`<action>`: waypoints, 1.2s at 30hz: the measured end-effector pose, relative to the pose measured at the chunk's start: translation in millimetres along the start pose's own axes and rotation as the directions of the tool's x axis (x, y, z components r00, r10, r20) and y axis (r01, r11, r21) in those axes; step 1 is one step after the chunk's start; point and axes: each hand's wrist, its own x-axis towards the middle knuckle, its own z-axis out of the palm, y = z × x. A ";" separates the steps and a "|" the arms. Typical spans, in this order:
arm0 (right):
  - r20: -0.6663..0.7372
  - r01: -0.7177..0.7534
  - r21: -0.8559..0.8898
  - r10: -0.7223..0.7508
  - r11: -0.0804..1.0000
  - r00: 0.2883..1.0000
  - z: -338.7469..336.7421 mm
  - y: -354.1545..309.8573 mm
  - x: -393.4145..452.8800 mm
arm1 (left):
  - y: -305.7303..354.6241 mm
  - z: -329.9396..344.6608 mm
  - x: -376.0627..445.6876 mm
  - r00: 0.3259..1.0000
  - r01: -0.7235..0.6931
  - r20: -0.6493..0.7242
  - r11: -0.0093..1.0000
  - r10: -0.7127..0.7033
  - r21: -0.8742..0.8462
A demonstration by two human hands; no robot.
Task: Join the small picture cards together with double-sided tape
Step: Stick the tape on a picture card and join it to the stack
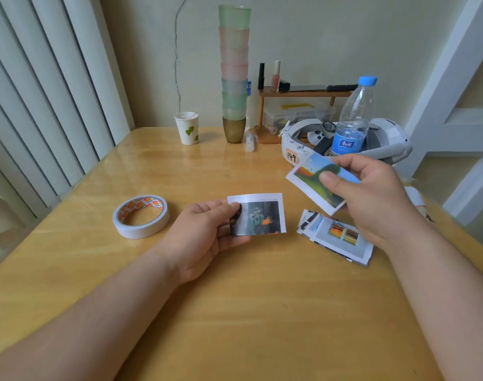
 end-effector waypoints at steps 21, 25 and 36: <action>0.300 -0.079 -0.116 0.111 0.990 0.947 46.7 14.9 -28.2 | -1.5 -12.4 -3.7 0.986 -0.161 0.010 0.955 0.164 0.248; 0.321 -0.226 -0.006 0.216 0.974 0.922 50.8 15.8 -28.7 | -3.9 -10.3 -6.2 0.983 -0.183 0.039 0.940 0.180 0.288; 0.277 -0.184 -0.056 0.192 0.981 0.941 50.5 17.2 -27.1 | -9.6 2.9 -13.0 0.980 -0.200 0.077 0.934 0.186 0.296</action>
